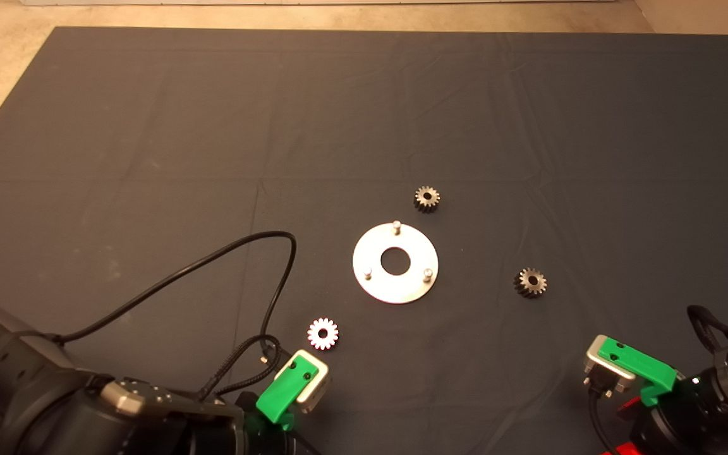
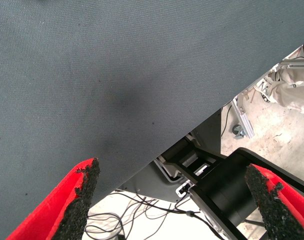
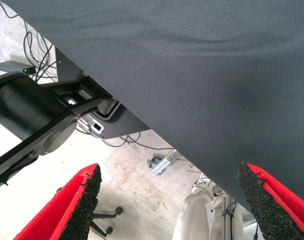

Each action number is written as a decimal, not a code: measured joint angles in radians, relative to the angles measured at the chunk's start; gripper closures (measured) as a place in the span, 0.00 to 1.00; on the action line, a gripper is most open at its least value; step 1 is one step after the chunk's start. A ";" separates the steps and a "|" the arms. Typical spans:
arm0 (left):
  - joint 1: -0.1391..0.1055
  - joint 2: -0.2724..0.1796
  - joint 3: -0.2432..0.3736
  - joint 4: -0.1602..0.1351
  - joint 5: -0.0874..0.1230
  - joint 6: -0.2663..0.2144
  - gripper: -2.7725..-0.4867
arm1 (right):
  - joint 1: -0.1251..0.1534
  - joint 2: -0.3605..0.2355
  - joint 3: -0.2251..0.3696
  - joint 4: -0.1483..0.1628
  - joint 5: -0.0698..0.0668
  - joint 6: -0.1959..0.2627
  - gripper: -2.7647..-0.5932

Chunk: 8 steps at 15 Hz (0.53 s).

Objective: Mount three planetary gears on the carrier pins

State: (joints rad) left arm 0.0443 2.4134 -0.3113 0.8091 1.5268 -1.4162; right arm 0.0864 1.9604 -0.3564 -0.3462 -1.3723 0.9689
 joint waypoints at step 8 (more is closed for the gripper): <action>0.000 0.023 0.000 0.000 0.000 0.000 0.31 | 0.000 -0.004 0.000 0.000 0.000 0.000 0.34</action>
State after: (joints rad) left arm 0.0443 2.4369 -0.3113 0.8093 1.5268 -1.4162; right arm 0.0864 1.9560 -0.3564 -0.3462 -1.3726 0.9689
